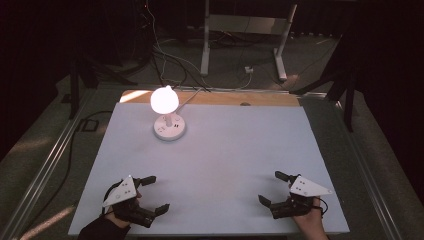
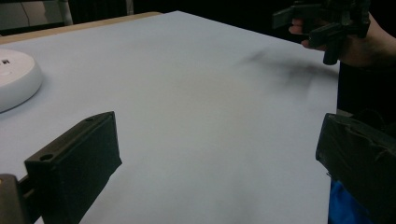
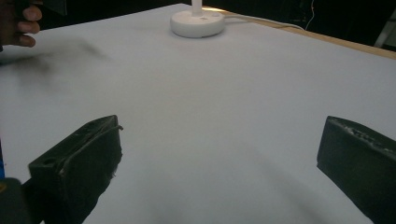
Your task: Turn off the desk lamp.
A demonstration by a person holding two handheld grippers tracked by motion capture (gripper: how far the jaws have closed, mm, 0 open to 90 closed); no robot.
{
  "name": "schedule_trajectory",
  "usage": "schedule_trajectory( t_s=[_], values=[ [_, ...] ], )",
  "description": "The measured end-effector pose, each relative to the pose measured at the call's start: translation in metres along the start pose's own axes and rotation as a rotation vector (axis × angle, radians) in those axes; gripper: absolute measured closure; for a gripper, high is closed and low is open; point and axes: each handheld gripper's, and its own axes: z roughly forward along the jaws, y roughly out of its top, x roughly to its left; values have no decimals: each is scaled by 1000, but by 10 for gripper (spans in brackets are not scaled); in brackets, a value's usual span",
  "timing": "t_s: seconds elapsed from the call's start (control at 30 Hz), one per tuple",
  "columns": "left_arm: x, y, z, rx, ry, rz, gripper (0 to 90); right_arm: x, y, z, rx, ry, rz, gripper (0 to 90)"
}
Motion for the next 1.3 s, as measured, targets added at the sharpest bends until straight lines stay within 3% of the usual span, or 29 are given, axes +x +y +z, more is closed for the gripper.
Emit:
schedule_trajectory(
  t_s=[0.5, 0.77, 0.97, 1.3],
  values=[
    [-4, 3, 0, 9, -13, 22, 5, 3, 2, -2, -16, -5, -17, 0],
    [-9, 11, 1, 16, -53, 38, 5, 4, 3, -2, -29, -8, -8, 0],
    [-6, 18, 1, 10, -79, 19, 5, 4, 4, -3, -41, -6, -3, 0],
    [1, 34, 9, 17, -103, 27, 5, 4, 4, -5, -50, -10, -1, 0]
  ],
)
